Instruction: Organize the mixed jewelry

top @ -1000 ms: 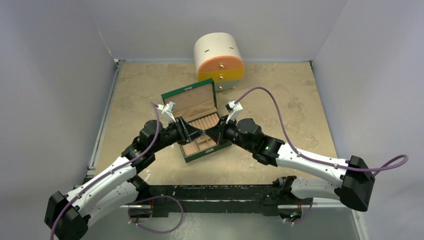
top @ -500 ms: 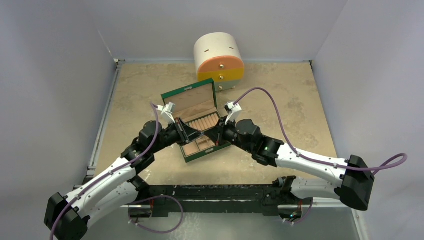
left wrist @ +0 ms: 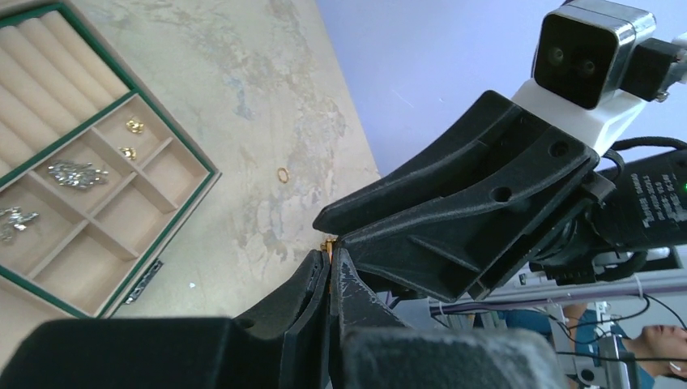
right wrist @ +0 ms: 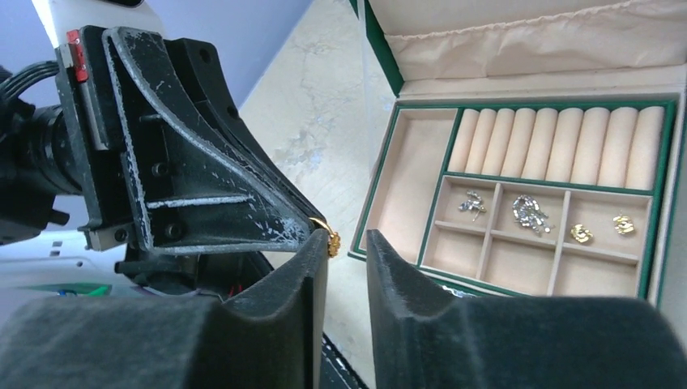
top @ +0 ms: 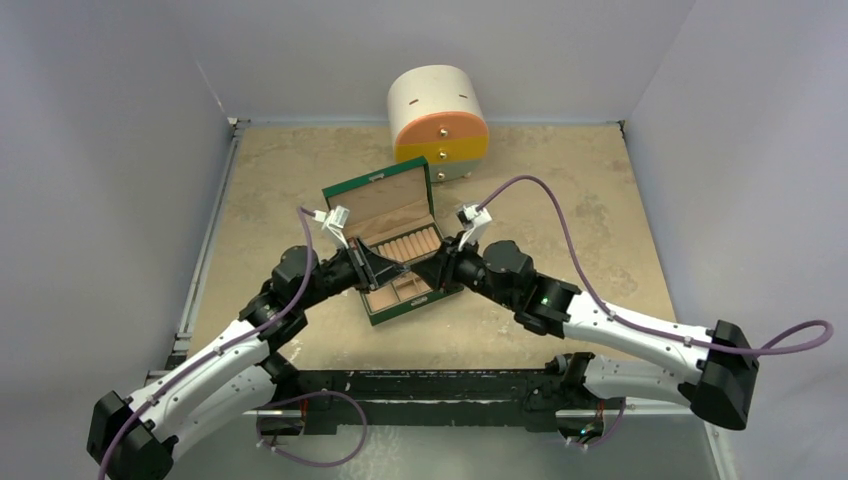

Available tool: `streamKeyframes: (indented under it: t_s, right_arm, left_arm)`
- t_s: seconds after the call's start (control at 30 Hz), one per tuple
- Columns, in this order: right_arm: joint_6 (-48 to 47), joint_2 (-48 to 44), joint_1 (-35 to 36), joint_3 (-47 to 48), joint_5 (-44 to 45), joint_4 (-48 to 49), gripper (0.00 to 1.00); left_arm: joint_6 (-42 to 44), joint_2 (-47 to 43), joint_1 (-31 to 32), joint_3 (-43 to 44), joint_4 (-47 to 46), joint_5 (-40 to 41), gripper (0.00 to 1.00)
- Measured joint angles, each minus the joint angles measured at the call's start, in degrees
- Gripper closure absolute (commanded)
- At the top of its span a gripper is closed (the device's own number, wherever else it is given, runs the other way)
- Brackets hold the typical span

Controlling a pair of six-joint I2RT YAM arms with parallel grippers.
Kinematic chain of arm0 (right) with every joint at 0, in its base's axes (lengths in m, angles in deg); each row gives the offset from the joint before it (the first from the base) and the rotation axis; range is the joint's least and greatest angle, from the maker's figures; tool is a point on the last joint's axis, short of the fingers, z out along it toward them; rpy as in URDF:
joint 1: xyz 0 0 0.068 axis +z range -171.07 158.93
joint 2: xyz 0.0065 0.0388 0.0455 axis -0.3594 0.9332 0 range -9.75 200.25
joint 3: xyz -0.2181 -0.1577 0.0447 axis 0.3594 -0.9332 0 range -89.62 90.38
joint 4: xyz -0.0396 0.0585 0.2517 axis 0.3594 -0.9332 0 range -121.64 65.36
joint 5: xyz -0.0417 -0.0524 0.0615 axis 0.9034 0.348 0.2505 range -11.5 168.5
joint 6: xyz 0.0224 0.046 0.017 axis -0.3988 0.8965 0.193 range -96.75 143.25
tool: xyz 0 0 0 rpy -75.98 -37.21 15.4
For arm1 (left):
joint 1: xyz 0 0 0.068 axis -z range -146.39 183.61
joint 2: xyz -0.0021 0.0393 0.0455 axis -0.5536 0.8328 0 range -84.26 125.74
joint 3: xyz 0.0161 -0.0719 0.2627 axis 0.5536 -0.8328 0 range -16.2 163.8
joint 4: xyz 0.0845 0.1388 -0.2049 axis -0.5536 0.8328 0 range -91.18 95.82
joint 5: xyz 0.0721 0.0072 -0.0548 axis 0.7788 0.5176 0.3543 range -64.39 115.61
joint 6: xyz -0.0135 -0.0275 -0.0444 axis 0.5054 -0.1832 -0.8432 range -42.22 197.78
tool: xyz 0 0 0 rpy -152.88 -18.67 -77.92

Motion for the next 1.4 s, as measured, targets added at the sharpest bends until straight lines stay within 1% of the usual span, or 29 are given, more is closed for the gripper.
streamKeyframes:
  t_s: [0.07, 0.17, 0.3, 0.43, 0.47, 0.73, 0.9, 1.0, 1.2, 1.4]
  right_arm:
    - [-0.5, -1.7, 0.0, -0.6, -0.5, -0.5, 0.67]
    - [-2.1, -7.0, 0.0, -1.6, -1.0, -1.9, 0.63]
    - [-4.2, -13.5, -0.1, -1.6, -2.9, -2.6, 0.61]
    - [-5.7, -17.3, -0.4, -1.6, -6.2, -3.0, 0.59]
    - [-5.9, -17.7, -0.4, -1.6, -6.8, -3.2, 0.57]
    - [-6.7, -18.4, -1.6, -1.6, -13.5, -5.7, 0.54]
    - [-6.1, -18.3, -3.6, -1.6, -19.8, -5.4, 0.53]
    - [-4.6, -17.8, -5.9, -1.6, -25.0, -3.3, 0.53]
    - [0.9, -17.1, -11.8, -4.1, -34.7, 4.4, 0.53]
    - [4.3, -13.5, -12.5, -4.3, -40.1, 9.9, 0.53]
  left_arm:
    - [0.1, -0.4, 0.1, -0.1, -0.7, -1.0, 1.00]
    - [0.5, -0.7, 0.1, -0.1, -1.1, -1.7, 1.00]
    - [1.6, -0.7, 0.1, -0.1, -1.9, -3.7, 1.00]
    - [1.8, -0.2, 0.1, -0.1, -4.1, -6.5, 1.00]
    - [2.0, -0.2, 0.1, -0.1, -4.8, -7.3, 1.00]
    - [2.6, -0.2, 0.1, 1.3, -8.6, -13.8, 1.00]
    - [2.6, -0.3, 0.1, 2.8, -11.0, -17.3, 1.00]
    - [2.4, -0.4, 0.1, 3.2, -13.0, -19.1, 1.00]
    - [1.2, -0.5, 0.1, 3.3, -15.9, -21.6, 1.00]
    - [1.0, -0.8, 0.1, 3.4, -16.8, -22.6, 1.00]
